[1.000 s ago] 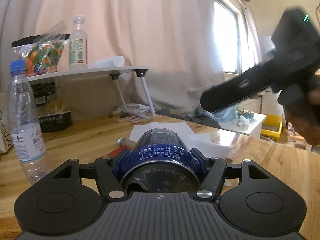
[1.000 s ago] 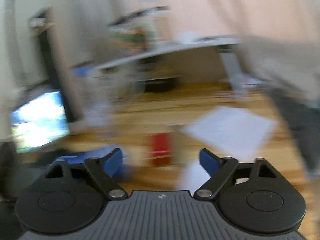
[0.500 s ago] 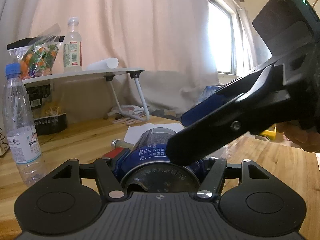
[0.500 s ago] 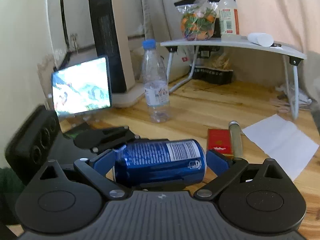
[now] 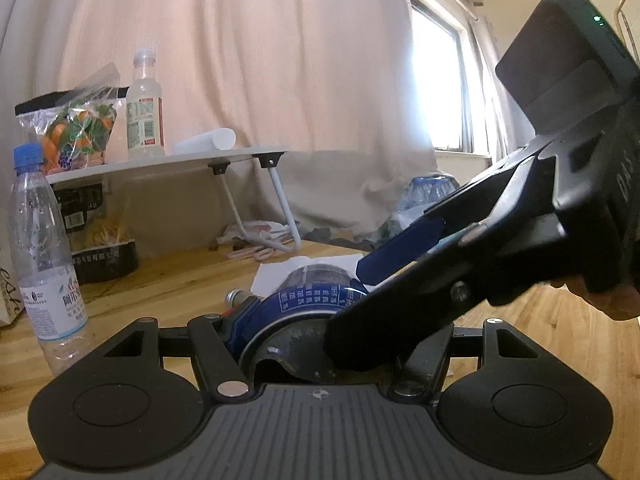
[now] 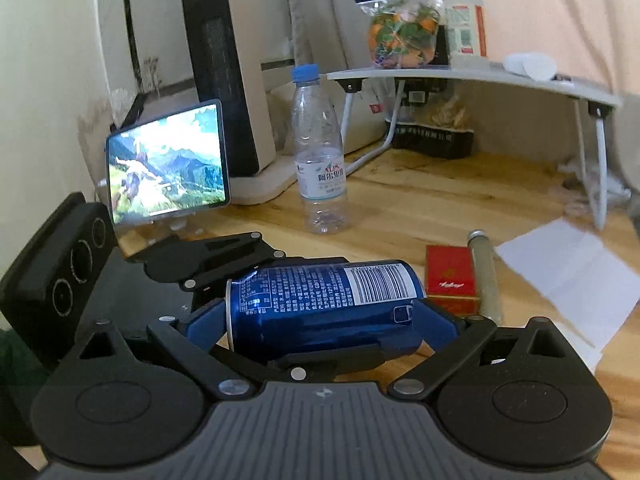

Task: Clean container

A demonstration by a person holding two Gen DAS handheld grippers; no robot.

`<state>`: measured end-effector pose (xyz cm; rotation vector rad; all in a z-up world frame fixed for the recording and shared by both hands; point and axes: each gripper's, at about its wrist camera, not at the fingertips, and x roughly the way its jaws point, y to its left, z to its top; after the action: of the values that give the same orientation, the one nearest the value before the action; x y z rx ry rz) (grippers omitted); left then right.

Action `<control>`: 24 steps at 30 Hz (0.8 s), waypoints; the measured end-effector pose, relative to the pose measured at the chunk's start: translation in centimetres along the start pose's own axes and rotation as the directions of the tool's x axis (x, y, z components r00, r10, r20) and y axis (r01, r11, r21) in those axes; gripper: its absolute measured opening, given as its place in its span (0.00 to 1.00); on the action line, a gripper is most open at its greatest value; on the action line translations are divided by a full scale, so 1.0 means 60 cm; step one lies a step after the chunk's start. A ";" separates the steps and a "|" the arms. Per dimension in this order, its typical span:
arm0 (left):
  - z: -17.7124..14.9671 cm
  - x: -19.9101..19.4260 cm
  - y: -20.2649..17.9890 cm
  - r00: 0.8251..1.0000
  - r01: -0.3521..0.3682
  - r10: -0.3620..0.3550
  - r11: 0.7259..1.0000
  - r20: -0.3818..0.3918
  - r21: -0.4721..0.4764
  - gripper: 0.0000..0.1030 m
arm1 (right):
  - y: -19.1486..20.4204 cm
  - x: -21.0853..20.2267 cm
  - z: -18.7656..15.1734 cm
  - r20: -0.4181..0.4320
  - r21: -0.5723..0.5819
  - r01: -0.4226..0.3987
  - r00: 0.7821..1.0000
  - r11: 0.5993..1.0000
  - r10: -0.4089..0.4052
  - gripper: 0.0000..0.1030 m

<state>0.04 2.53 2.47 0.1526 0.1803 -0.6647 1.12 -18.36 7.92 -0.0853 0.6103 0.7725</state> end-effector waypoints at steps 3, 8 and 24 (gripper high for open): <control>0.001 -0.002 0.001 1.000 0.002 -0.002 1.000 0.008 -0.001 0.65 | -0.015 -0.003 -0.002 0.016 0.050 -0.041 0.999 0.998 0.041 0.91; 0.002 -0.012 -0.007 0.999 0.011 -0.013 1.000 0.044 0.028 0.65 | -0.069 -0.002 -0.010 0.045 0.255 -0.144 0.989 0.956 0.137 0.88; -0.002 0.004 0.001 1.000 0.020 -0.020 1.000 -0.012 0.006 0.65 | -0.049 -0.027 -0.010 0.074 0.193 -0.120 0.991 0.974 0.108 0.95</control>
<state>0.28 2.47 2.32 0.1607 0.1914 -0.6848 1.92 -21.69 7.87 0.1568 0.6326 0.8188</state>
